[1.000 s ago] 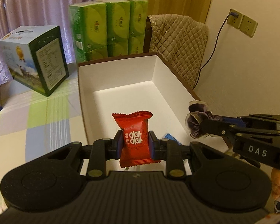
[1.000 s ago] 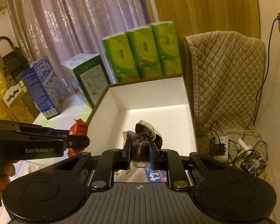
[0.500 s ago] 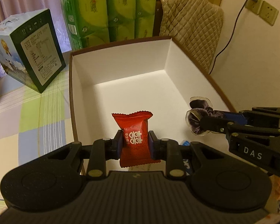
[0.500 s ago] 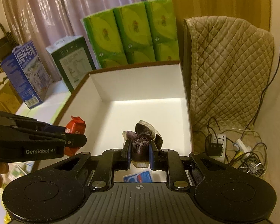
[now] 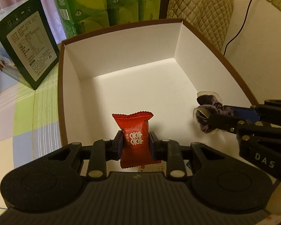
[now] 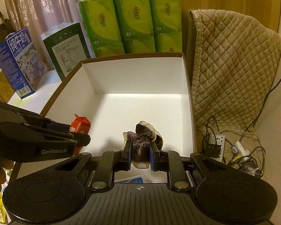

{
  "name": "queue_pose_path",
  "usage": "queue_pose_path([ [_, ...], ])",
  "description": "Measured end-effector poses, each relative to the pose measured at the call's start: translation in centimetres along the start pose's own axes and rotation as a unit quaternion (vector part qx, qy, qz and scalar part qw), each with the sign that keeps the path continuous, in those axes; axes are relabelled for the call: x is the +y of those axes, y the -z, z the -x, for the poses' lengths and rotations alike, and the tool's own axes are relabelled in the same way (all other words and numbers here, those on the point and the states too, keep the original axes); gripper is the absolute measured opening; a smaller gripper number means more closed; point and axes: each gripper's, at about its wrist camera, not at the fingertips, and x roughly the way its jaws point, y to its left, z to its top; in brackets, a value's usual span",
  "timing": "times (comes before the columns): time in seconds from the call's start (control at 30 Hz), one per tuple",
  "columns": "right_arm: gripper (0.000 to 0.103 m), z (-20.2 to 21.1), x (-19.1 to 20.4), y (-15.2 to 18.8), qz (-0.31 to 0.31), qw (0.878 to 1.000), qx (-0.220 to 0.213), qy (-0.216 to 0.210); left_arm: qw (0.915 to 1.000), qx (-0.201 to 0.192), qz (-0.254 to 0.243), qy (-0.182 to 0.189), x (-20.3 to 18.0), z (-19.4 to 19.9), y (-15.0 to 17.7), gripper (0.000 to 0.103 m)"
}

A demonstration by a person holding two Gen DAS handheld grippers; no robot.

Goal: Organize objects
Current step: 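Open both tools to drop the candy packet and hair tie inside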

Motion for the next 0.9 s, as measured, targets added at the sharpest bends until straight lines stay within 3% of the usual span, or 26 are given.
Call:
queue_pose_path([
  [0.13,0.015,0.0,0.0,-0.1,-0.001,1.000,0.000,0.001,1.0000,0.000,0.003,0.005,0.2,-0.4,0.0,0.028],
  [0.3,0.015,-0.1,-0.2,-0.3,-0.005,1.000,-0.001,0.002,0.9999,-0.008,0.005,0.009,0.4,-0.1,-0.1,0.044],
  [0.63,0.016,0.0,-0.2,-0.4,-0.017,1.000,-0.010,-0.004,0.9998,-0.015,0.007,0.006,0.9,0.3,-0.1,0.047],
  [0.73,0.032,0.1,-0.4,-0.7,-0.033,0.999,-0.017,-0.013,0.9998,-0.015,0.009,0.006,0.9,0.4,0.0,0.049],
  [0.8,0.048,0.3,-0.4,-0.8,-0.037,0.999,-0.024,-0.013,0.9998,-0.015,0.010,0.005,1.0,0.5,0.1,0.052],
  [0.9,0.054,0.7,-0.4,-1.0,-0.034,0.999,-0.033,-0.013,0.9998,-0.016,0.010,0.006,1.0,0.6,0.2,0.053],
])
